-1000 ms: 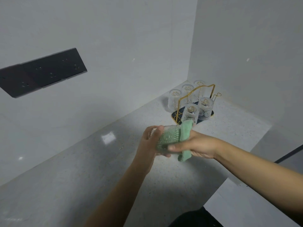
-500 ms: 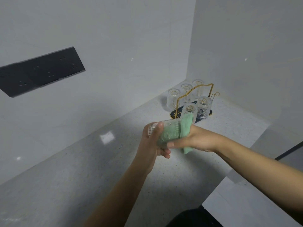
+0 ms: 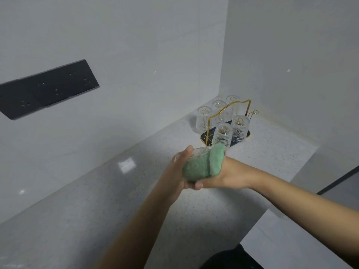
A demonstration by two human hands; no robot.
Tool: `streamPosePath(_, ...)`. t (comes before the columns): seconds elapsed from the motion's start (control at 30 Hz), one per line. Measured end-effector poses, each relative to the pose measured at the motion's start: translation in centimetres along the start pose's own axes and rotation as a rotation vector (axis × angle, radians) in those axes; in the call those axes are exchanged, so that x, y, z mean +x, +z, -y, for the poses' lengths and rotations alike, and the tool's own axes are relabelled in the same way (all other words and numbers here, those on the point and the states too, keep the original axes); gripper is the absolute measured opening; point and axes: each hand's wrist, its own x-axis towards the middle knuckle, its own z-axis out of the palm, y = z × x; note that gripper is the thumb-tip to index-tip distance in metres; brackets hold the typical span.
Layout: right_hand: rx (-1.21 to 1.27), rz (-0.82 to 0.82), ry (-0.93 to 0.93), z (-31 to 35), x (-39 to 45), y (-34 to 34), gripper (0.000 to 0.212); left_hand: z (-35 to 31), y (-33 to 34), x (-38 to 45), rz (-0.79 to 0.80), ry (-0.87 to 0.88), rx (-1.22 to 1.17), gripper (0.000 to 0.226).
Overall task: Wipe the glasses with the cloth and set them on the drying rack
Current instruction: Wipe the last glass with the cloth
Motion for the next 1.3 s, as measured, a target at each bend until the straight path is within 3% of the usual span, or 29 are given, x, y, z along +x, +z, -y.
streamPosePath(0.07, -0.23, 0.005, -0.03, -0.3, -0.3, -0.1, 0.009, -0.7, -0.2, -0.2, 0.09, -0.143, 0.054, 0.065)
streamPosePath(0.1, -0.208, -0.001, -0.028, -0.4, -0.5, -0.4, 0.016, -0.7, -0.1, -0.5, 0.088, -0.138, 0.075, 0.065)
streamPosePath(0.23, 0.541, -0.168, 0.099, 0.0, -0.7, -1.8, 0.04, 0.5, 0.7, -0.5, -0.088, 0.239, 0.179, 0.074)
streamPosePath(0.3, 0.76, -0.121, 0.101, -0.1, -0.5, -1.8, 0.044, 1.0, 0.9, -0.2, -0.152, 0.387, 0.188, 0.073)
streamPosePath(0.33, 0.717, -0.074, 0.062, 0.2, -0.4, -1.6, 0.041, 0.8, 1.0, -0.1, -0.167, 0.394, 0.151, 0.07)
streamPosePath(0.4, 0.365, -0.027, -0.016, 0.9, -0.5, -1.1, 0.027, -0.2, 1.2, -0.1, -0.107, 0.308, 0.068, 0.064)
streamPosePath(0.5, -0.224, -0.042, -0.142, 1.0, -0.4, -0.6, 0.015, -1.7, 1.1, -0.4, 0.02, -0.034, 0.047, 0.055)
streamPosePath(0.57, -0.244, -0.065, -0.147, 0.4, -0.5, -0.4, 0.015, -1.7, 0.6, -0.5, 0.048, -0.127, 0.057, 0.057)
streamPosePath(0.67, 0.19, -0.163, -0.004, 0.4, -0.7, -0.7, 0.029, -0.5, 0.0, -0.5, 0.086, 0.01, 0.055, 0.067)
streamPosePath(0.73, 0.626, -0.23, 0.126, 0.3, -0.8, -1.0, 0.039, 0.4, -0.2, -0.6, 0.032, 0.162, 0.106, 0.07)
streamPosePath(0.8, 0.818, -0.2, 0.145, 0.3, -0.8, -1.1, 0.037, 0.9, 0.0, -0.5, -0.034, 0.266, 0.164, 0.065)
streamPosePath(0.87, 0.619, -0.116, 0.088, 0.8, -0.9, -0.8, 0.029, 0.5, 0.3, -0.6, -0.007, 0.243, 0.09, 0.061)
streamPosePath(0.97, -0.028, -0.067, -0.014, 0.9, -0.9, -0.2, 0.02, -0.6, 0.4, -0.8, 0.109, -0.017, -0.029, 0.052)
streamPosePath(1.03, -0.134, -0.078, -0.029, 0.7, -0.8, -0.5, 0.021, -1.0, 0.2, -0.8, 0.123, -0.141, -0.014, 0.055)
streamPosePath(1.13, 0.131, -0.126, 0.015, 1.2, -0.9, -1.3, 0.025, -0.8, 0.1, -1.0, 0.172, -0.013, 0.037, 0.049)
streamPosePath(1.23, 0.692, -0.269, 0.162, 0.9, -0.7, -1.0, 0.035, 0.2, 0.2, -0.7, 0.053, 0.187, 0.044, 0.059)
streamPosePath(1.3, 0.717, -0.227, 0.143, 0.7, -0.9, -0.6, 0.031, 0.3, 0.3, -0.6, 0.043, 0.221, 0.023, 0.064)
